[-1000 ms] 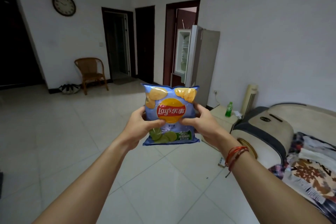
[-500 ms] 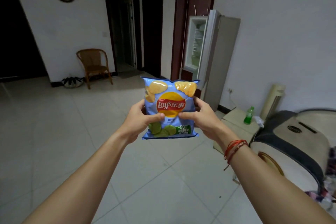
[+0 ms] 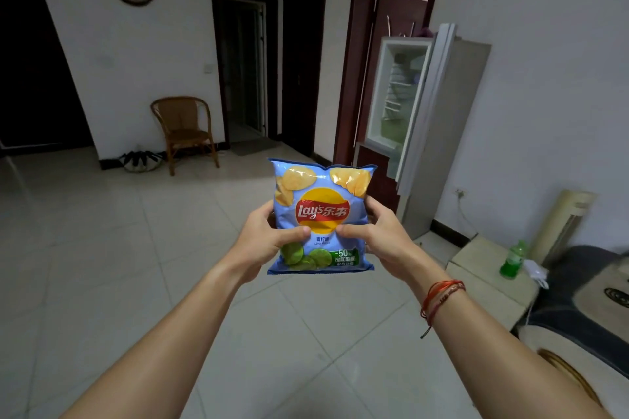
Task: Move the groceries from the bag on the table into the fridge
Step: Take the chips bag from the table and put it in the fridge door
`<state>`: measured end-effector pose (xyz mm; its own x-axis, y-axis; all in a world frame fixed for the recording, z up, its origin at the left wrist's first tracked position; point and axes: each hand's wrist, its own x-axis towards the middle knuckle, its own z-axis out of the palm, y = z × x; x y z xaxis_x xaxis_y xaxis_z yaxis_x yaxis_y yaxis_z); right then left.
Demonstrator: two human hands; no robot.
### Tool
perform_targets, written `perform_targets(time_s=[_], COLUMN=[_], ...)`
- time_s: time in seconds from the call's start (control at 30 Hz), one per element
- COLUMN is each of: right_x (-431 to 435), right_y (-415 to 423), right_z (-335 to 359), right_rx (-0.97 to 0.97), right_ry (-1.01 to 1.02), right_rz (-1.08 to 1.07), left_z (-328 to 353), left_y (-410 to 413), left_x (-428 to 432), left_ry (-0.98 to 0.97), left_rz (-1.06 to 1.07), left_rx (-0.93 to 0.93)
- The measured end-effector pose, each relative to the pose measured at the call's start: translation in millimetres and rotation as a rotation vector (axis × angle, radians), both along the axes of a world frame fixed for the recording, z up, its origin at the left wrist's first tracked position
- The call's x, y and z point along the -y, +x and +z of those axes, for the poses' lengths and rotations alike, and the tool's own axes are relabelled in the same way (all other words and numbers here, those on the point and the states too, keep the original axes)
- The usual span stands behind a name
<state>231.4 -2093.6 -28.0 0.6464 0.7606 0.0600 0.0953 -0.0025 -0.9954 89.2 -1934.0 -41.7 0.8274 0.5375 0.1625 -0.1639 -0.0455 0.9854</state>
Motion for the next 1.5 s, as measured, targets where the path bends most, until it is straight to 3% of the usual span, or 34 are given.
perform_targets(time_s=[0.3,0.67,1.5], right_x=[-149.8,-283.0,-565.9], right_y=[97.9,228.7,637.5], right_z=[5.5,-10.4,-19.7], right_rx=[-0.025,-0.061,-0.101], right_ry=[-0.012,-0.025,0.006], right_rz=[-0.065,-0.104,-0.139], left_z=[4.8,-11.0,-19.6], left_y=[111.3,245.7,661.9], left_x=[-158.2,-294.2,-584.3], left_ry=[-0.011,-0.027,-0.069], left_rz=[-0.047,-0.071,-0.135], left_rx=[-0.016,-0.036,-0.047])
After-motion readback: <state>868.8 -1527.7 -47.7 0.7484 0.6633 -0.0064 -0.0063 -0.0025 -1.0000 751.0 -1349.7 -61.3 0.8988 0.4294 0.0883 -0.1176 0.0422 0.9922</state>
